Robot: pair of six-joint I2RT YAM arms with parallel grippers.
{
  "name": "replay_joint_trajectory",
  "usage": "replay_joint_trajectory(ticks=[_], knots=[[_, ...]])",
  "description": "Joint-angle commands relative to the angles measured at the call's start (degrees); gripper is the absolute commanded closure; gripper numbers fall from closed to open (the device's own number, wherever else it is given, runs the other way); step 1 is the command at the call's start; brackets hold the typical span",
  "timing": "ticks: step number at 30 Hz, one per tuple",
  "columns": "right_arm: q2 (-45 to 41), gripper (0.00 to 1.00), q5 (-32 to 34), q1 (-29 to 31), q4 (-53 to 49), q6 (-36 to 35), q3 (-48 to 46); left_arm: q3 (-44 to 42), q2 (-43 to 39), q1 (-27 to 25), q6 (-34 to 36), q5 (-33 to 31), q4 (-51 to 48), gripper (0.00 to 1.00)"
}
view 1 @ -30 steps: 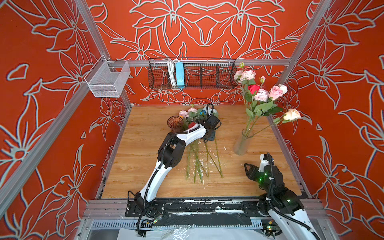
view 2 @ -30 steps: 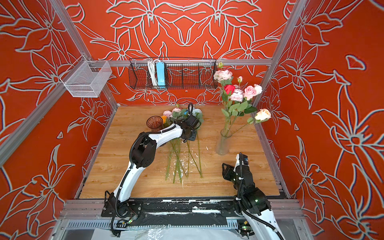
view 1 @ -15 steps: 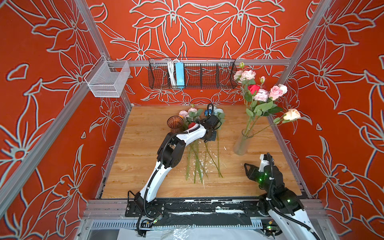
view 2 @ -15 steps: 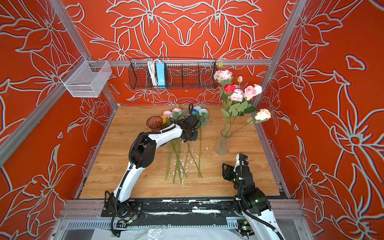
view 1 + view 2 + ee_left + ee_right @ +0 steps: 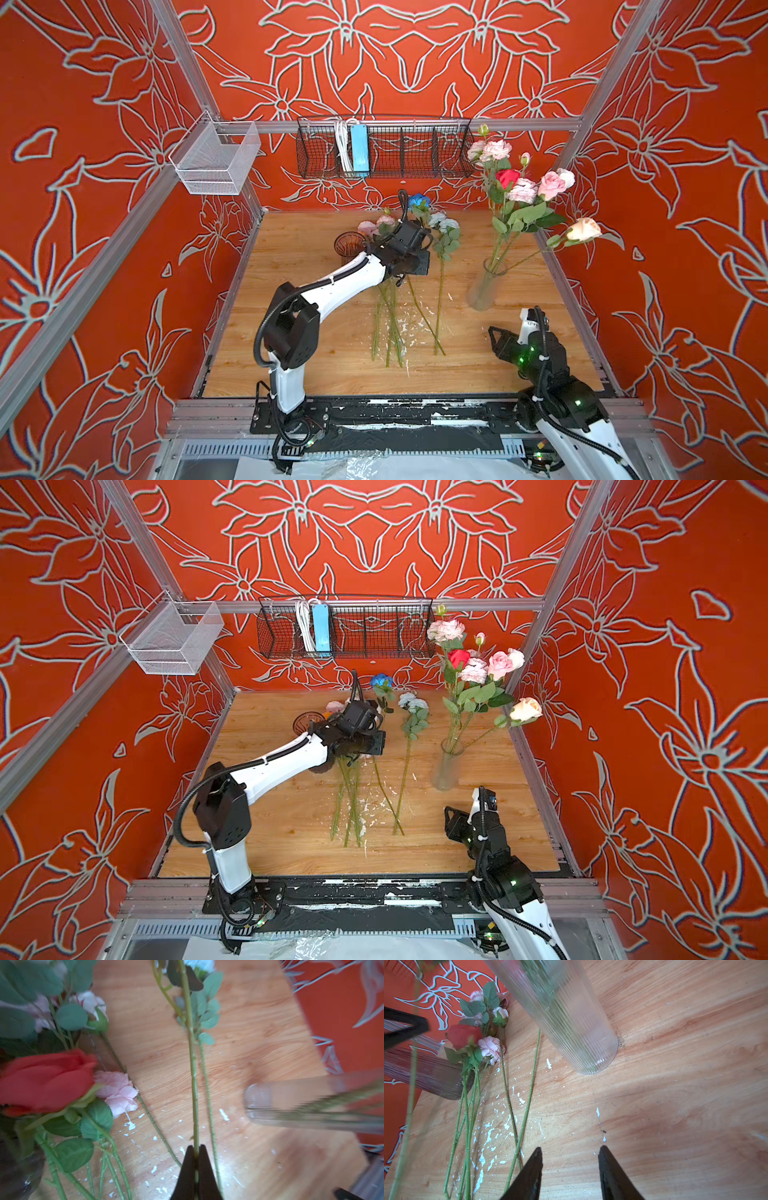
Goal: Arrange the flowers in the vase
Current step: 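Lift the blue rose up out of the bunch with the left gripper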
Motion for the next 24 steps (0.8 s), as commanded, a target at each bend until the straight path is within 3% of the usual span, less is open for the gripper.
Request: replay_joint_trajectory(ticks=[1, 10, 24], knots=[[-0.9, 0.54, 1.4, -0.2, -0.9, -0.3, 0.7, -5.4, -5.3, -1.1, -1.7, 5.0, 8.6, 1.00], [-3.2, 0.54, 1.6, -0.2, -1.4, -0.7, 0.5, -18.9, -19.2, -4.4, 1.4, 9.7, 25.3, 1.00], [-3.2, 0.54, 1.4, -0.2, -1.6, -0.7, 0.7, -19.1, -16.8, -4.5, 5.2, 17.0, 40.4, 1.00]])
